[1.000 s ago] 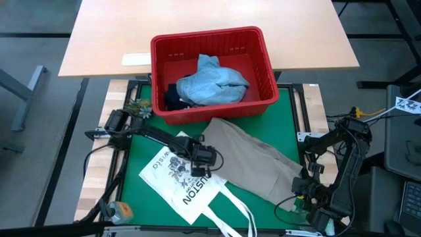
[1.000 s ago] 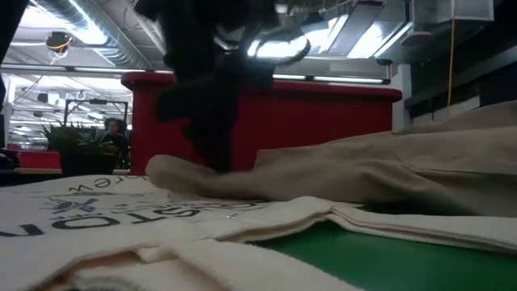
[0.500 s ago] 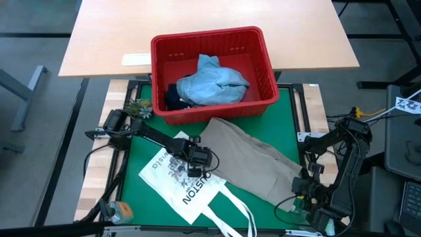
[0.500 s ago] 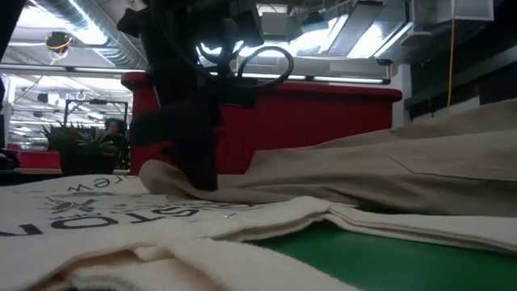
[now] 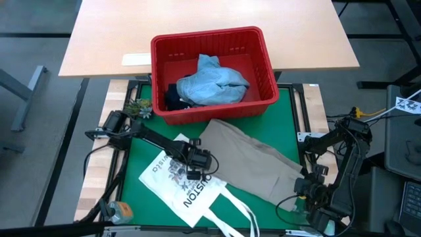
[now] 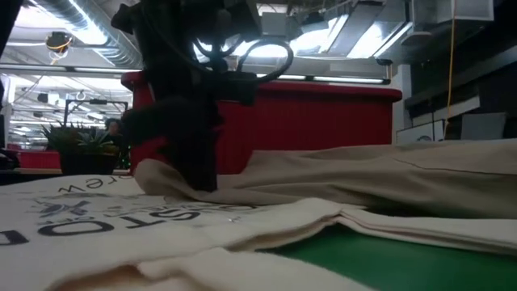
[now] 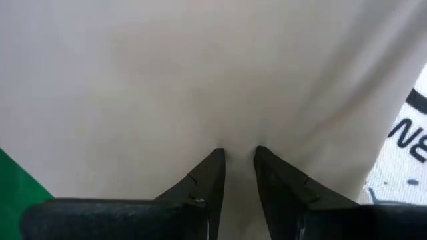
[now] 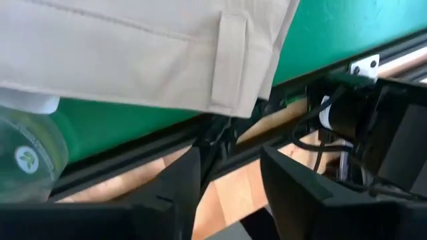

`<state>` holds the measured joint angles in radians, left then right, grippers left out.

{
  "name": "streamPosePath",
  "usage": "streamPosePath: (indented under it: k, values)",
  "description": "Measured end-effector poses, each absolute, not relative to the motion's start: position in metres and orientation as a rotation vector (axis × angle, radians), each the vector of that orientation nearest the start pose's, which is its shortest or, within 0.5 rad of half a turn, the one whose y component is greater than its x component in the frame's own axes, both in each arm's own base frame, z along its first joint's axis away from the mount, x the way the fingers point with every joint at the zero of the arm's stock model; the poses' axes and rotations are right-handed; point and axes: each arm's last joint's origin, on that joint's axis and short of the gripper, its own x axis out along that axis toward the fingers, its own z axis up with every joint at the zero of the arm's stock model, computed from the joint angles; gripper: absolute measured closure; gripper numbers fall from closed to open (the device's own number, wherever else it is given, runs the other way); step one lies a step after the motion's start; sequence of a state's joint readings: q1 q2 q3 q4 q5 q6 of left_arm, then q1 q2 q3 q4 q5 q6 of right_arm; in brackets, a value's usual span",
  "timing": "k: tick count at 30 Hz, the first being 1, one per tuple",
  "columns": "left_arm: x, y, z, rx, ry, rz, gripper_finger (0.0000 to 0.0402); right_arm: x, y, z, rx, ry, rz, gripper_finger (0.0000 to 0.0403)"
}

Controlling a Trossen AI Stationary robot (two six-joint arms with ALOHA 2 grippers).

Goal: Fold Laundry from Bin
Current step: Fold the beige shorts

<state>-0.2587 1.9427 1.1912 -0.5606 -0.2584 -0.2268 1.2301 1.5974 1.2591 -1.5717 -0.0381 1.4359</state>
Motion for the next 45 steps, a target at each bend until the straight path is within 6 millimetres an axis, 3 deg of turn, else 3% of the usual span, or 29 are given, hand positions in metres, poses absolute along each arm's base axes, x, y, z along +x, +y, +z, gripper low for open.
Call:
streamPosePath:
  k: [11,15,34,45]
  values:
    - [0.347,-0.102,0.137,0.156,1.273,0.094,0.0317,0.083,0.231,0.252,-0.102,1.618,-0.424,0.0253]
    - [0.35,-0.109,0.147,0.161,1.301,0.077,0.0317,0.087,0.23,0.252,-0.077,1.651,-0.437,0.0261]
    - [0.387,-0.12,0.213,0.194,1.089,0.009,0.0317,0.114,0.215,0.256,-0.099,1.721,-0.344,0.0303]
    - [0.406,-0.115,0.233,0.13,0.92,-0.01,0.0317,0.132,0.192,0.274,-0.008,1.591,-0.382,0.0346]
